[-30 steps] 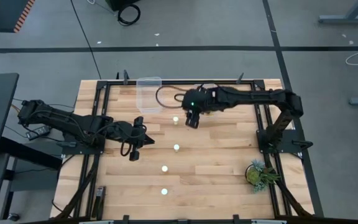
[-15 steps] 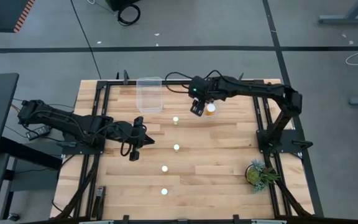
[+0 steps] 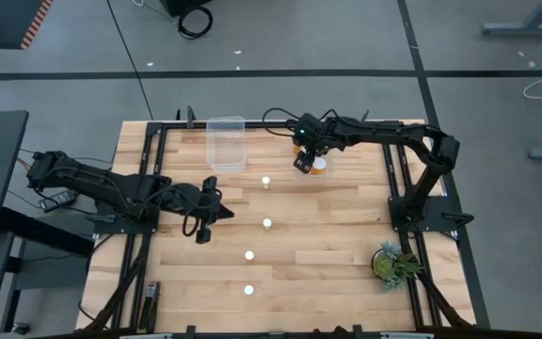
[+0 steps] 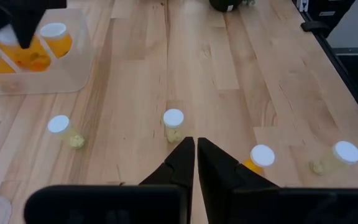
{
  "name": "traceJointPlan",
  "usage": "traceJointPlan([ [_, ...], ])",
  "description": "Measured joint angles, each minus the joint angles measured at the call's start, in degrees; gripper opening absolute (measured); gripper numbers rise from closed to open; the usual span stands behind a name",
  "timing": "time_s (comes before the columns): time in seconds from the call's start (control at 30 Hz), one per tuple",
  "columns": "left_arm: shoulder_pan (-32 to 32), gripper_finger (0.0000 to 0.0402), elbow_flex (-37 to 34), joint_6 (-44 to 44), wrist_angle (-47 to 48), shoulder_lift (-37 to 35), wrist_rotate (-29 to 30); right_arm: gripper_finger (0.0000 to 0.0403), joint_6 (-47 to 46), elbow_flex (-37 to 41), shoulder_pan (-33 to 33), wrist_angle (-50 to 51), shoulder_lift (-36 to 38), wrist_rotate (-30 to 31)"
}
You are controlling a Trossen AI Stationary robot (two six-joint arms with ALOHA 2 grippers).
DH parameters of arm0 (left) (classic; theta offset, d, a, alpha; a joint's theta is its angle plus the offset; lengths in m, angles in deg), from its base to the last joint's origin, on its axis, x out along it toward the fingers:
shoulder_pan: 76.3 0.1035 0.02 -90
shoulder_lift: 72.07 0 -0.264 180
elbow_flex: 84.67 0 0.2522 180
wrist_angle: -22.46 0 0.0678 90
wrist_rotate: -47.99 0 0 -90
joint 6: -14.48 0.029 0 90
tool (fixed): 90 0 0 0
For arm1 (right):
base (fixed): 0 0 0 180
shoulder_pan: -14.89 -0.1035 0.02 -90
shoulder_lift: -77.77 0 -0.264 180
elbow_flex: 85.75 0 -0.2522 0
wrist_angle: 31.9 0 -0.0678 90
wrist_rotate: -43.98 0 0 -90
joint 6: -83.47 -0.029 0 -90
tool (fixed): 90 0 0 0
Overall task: Pick and place medicine bottles into bin by pill shape (circle, oval)
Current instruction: Put the large orange pill bottle into the right transparent bin
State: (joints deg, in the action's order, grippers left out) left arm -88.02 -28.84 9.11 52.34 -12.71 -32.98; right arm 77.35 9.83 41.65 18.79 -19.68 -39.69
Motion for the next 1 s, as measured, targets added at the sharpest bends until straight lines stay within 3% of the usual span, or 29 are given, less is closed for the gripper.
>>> traceJointPlan([
  [0.1,0.0,0.0035,0.0,0.0,0.0,0.0,0.0,0.0237,-0.1,2.2,0.9,-2.1,0.0,-3.2],
  [0.5,0.0,0.0023,0.0,0.0,0.0,0.0,0.0,0.0237,1.4,4.5,0.3,-4.6,0.0,-3.4],
  [0.83,0.0,0.0036,0.0,0.0,0.0,0.0,0.0,0.0238,-0.8,4.5,0.0,-6.3,0.0,-3.9],
  [1.0,0.0,0.0029,0.0,0.0,0.0,0.0,0.0,0.0255,-0.6,4.5,0.0,-6.3,0.0,-3.9],
])
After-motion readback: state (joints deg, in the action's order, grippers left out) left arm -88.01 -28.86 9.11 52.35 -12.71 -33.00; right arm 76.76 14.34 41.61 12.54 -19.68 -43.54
